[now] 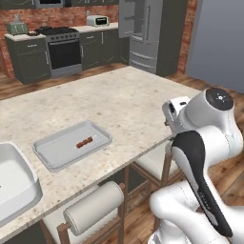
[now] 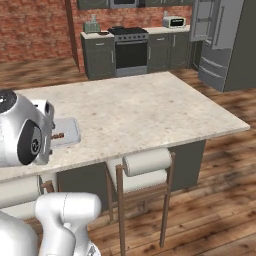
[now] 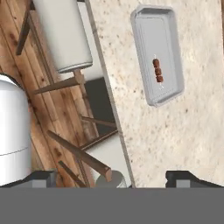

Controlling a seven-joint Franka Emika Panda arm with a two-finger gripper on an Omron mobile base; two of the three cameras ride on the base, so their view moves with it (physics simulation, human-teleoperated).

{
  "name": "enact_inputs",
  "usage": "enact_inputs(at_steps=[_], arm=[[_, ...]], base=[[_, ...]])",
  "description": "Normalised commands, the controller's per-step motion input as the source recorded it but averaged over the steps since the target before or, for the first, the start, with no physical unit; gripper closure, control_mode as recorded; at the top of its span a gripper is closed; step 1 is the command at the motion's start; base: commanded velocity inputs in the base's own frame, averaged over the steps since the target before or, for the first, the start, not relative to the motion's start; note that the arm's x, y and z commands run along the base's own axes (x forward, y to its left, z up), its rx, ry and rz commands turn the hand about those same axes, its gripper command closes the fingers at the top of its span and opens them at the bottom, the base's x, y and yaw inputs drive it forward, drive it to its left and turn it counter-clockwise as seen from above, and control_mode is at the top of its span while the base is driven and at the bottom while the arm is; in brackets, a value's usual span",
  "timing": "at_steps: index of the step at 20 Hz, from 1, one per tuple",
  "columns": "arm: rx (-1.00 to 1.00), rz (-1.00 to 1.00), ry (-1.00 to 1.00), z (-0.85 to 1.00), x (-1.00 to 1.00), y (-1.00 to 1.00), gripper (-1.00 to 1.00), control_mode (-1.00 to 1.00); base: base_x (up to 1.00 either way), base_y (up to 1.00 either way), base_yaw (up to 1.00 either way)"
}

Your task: Place the cold items (mushroom and lime) from the fridge in one tupperware on the dining counter. Place the warm items (kebab skewer and hot dog) in the stove area in another tupperware.

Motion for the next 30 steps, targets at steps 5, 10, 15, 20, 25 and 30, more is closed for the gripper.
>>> enact_inputs(at_steps=[5, 10, 15, 20, 25, 30], arm=[[-0.08, -0.05, -0.08, -0.97, -0.86, -0.24, -1.0, -1.0], [0.02, -0.02, -0.05, -0.51, -0.39, -0.51, -1.0, -1.0], [0.06, 0.0, 0.0, -0.18, -0.07, -0.3, -1.0, 1.0], [0.0, 0.0, 0.0, 0.0, 0.0, 0.0, -1.0, 1.0], [0.0, 0.0, 0.0, 0.0, 0.0, 0.0, -1.0, 1.0], [0.0, 0.0, 0.0, 0.0, 0.0, 0.0, -1.0, 1.0]], base=[[0.0, 0.0, 0.0], [0.0, 0.0, 0.0], [-0.04, -0.09, 0.0], [-0.21, -0.69, -0.05], [-0.02, -1.0, -0.1], [0.21, -1.0, -0.02]])
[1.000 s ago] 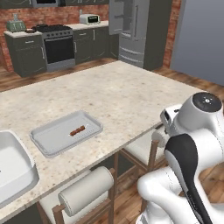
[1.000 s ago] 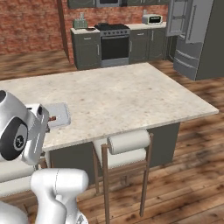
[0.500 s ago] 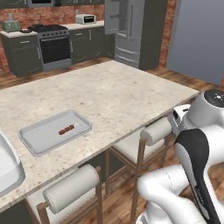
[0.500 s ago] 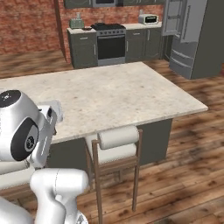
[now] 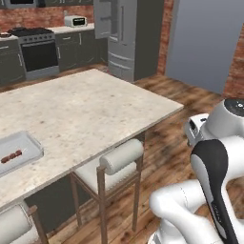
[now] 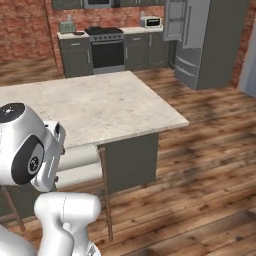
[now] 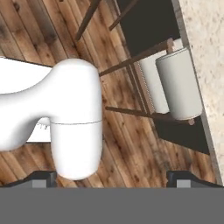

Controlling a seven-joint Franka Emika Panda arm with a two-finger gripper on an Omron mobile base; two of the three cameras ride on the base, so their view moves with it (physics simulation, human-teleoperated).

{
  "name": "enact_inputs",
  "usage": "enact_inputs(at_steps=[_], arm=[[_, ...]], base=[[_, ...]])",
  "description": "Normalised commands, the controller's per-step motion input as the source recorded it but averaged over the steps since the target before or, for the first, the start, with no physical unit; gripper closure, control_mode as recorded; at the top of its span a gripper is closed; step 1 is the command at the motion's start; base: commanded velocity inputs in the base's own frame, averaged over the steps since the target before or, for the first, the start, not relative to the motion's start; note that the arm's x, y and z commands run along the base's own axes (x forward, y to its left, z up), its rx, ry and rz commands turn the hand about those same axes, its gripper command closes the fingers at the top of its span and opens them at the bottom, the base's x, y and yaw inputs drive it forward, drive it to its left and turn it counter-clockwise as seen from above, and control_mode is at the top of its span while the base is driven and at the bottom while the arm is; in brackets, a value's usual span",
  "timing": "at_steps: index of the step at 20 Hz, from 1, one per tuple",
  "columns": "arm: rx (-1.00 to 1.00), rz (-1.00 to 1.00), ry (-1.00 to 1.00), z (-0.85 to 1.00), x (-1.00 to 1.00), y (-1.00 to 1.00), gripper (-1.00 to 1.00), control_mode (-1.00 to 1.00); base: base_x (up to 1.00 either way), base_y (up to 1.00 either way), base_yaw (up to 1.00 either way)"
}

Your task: Place the cold items (mushroom and lime) from the fridge in one tupperware on the dining counter. Place the warm items (kebab skewer and hot dog) in the stove area in another tupperware.

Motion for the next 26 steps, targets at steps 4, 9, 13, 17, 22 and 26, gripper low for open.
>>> enact_inputs(at_steps=[4, 9, 13, 17, 22, 26], arm=[[0.0, 0.0, 0.0, 0.0, 0.0, 0.0, -1.0, 1.0], [0.0, 0.0, 0.0, 0.0, 0.0, 0.0, -1.0, 1.0], [0.0, 0.0, 0.0, 0.0, 0.0, 0.0, -1.0, 1.0], [0.0, 0.0, 0.0, 0.0, 0.0, 0.0, -1.0, 1.0], [0.0, 0.0, 0.0, 0.0, 0.0, 0.0, -1.0, 1.0], [0.0, 0.0, 0.0, 0.0, 0.0, 0.0, -1.0, 1.0]], base=[[0.6, -1.0, 0.01], [0.77, -1.0, 0.14], [0.76, -1.0, 0.19], [0.75, -1.0, 0.23], [0.68, -1.0, 0.29], [0.59, -1.0, 0.36]])
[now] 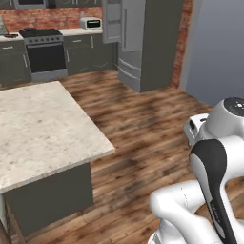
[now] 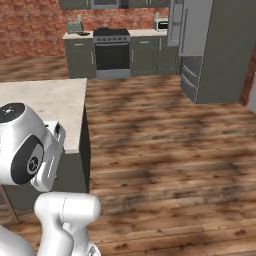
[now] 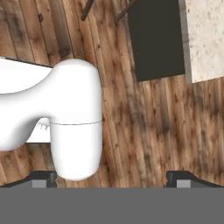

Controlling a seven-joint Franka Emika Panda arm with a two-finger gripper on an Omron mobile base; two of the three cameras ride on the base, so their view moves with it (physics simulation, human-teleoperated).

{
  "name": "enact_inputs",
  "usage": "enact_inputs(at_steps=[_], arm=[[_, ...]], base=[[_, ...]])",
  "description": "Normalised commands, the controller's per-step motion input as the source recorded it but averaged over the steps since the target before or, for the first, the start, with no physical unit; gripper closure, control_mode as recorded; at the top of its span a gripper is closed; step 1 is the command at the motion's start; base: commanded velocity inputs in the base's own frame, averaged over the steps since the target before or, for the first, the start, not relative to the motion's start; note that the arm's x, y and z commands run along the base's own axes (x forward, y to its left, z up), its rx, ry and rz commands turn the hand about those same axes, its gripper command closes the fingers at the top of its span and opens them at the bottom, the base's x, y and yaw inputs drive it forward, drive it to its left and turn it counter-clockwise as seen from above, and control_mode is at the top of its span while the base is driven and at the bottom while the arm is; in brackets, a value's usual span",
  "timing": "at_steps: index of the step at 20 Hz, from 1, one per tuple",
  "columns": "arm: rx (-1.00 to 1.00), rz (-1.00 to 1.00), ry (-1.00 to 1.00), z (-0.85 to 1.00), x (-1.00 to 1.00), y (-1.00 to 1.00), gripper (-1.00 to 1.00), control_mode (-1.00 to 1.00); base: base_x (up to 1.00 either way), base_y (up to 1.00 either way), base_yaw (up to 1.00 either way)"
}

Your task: Place the cold items (mushroom and lime) from the fridge in one tupperware on the dining counter. Place the warm items (kebab skewer and hot dog) in the stove area in another tupperware.

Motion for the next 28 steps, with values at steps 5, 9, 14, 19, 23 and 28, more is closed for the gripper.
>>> enact_inputs(at_steps=[5, 9, 14, 19, 23, 28], arm=[[0.0, 0.0, 0.0, 0.0, 0.0, 0.0, -1.0, 1.0], [0.0, 0.0, 0.0, 0.0, 0.0, 0.0, -1.0, 1.0], [0.0, 0.0, 0.0, 0.0, 0.0, 0.0, -1.0, 1.0], [0.0, 0.0, 0.0, 0.0, 0.0, 0.0, -1.0, 1.0], [0.0, 0.0, 0.0, 0.0, 0.0, 0.0, -1.0, 1.0], [0.0, 0.0, 0.0, 0.0, 0.0, 0.0, -1.0, 1.0]], base=[[0.6, -0.96, 0.44], [0.67, -0.88, 0.49], [0.95, -0.81, 0.42], [1.0, -0.81, 0.31], [1.0, -0.86, 0.25], [1.0, -0.76, 0.17]])
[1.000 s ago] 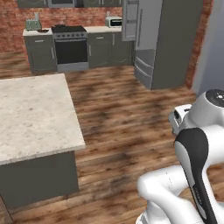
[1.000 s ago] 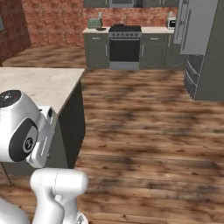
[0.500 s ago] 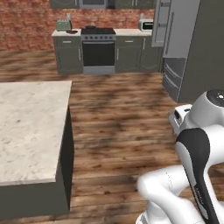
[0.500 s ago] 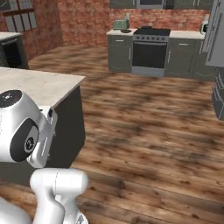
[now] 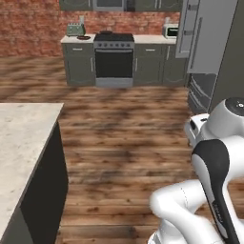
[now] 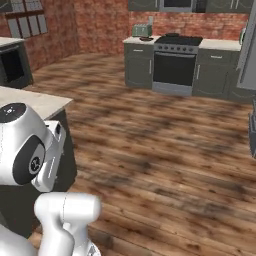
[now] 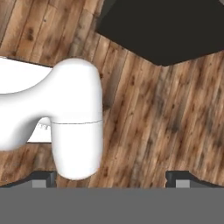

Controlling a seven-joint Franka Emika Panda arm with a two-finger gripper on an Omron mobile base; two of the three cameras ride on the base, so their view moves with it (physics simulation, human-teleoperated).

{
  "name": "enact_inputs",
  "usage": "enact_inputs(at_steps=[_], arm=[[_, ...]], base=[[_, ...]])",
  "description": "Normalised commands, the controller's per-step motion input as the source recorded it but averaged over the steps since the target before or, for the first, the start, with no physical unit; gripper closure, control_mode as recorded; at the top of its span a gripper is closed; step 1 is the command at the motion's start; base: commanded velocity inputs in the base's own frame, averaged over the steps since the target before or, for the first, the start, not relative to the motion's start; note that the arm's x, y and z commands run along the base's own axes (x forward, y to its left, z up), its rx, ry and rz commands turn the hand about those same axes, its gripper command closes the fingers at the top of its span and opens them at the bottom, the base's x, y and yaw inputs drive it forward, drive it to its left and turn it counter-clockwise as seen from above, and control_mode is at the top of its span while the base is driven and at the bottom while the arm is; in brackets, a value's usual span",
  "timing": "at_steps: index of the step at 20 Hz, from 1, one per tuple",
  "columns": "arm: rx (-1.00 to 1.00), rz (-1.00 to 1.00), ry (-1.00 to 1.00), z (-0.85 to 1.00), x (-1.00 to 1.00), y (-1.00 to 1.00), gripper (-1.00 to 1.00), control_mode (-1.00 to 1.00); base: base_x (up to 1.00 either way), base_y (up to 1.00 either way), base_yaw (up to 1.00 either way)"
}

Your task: Place the cold items (mushroom and lime) from the fridge in one tupperware on the dining counter. Place the warm items (kebab skewer and hot dog) in the stove area in another tupperware.

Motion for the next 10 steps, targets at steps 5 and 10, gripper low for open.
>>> enact_inputs(at_steps=[5, 10], arm=[[0.0, 0.0, 0.0, 0.0, 0.0, 0.0, -1.0, 1.0], [0.0, 0.0, 0.0, 0.0, 0.0, 0.0, -1.0, 1.0]], base=[[1.0, -0.51, 0.02], [1.0, -0.19, -0.03]])
